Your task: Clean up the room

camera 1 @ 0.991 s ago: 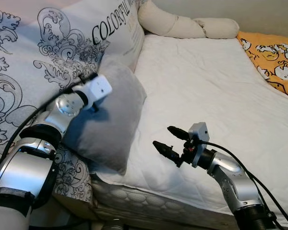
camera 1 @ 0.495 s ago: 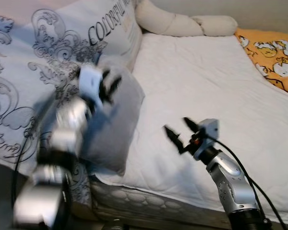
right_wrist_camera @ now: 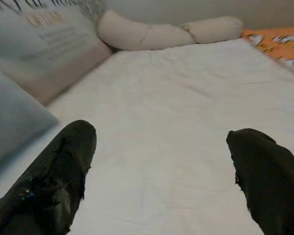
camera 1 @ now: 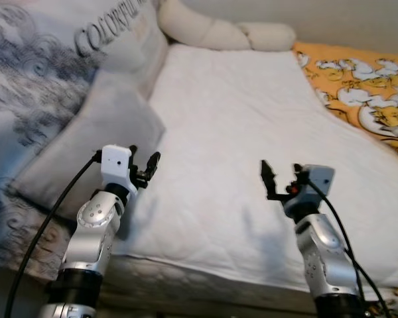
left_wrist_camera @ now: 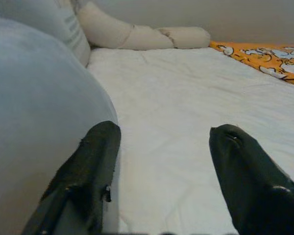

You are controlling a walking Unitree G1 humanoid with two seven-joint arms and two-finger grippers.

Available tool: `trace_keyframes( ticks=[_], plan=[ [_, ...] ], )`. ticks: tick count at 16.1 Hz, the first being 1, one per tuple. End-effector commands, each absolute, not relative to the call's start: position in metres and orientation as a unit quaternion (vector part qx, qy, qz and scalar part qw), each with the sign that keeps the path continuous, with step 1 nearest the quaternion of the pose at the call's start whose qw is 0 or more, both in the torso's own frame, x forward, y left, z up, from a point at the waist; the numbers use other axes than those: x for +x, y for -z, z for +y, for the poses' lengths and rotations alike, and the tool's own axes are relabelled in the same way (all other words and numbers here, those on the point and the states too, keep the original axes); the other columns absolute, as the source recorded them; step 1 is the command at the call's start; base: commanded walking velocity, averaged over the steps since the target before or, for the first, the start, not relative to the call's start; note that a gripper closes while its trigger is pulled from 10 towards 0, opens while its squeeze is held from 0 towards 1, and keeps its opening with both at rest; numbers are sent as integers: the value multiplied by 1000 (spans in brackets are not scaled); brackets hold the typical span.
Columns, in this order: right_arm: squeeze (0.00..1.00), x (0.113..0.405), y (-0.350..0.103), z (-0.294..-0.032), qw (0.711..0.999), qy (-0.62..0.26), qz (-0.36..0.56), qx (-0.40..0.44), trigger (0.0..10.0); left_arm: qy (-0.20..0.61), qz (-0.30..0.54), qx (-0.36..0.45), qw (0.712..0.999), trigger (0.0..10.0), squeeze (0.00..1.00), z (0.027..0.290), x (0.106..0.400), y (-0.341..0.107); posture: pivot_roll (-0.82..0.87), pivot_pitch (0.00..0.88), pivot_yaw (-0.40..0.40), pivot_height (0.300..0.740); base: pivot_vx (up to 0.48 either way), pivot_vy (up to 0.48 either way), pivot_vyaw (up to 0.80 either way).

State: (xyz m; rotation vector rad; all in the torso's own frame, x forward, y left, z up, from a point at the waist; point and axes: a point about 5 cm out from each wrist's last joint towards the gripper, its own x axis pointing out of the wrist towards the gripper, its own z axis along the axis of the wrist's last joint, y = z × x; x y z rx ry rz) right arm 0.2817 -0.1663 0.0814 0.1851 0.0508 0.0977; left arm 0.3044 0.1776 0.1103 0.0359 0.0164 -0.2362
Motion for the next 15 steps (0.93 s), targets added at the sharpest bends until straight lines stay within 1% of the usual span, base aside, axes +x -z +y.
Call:
trace_keyframes(
  ticks=[1,2,4,6,11,15],
  plan=[
    [1000,284,-80,-157,994,-63,42,76,10000,99,14,14,995,10000,969,184,300,-110,85,0,-52,740,0,-480,0],
    [1000,285,-80,-156,994,-61,47,74,10000,97,16,13,995,10000,965,184,298,-110,76,0,-50,740,0,-480,0],
    [1000,285,-76,-156,991,-61,88,74,10000,89,32,16,995,10000,965,185,293,-105,65,0,-43,740,0,-480,0],
    [1000,283,-78,-160,993,-58,69,70,10000,84,44,21,995,10000,961,185,289,-100,58,0,-41,740,0,-480,0],
    [1000,284,-76,-165,993,-34,83,83,10000,75,48,28,996,10000,965,185,288,-101,68,0,-57,740,0,-480,0],
    [1000,287,-77,-162,993,-35,81,82,10000,61,51,35,996,10000,961,189,288,-101,68,0,-56,740,0,-480,0]
  ],
)
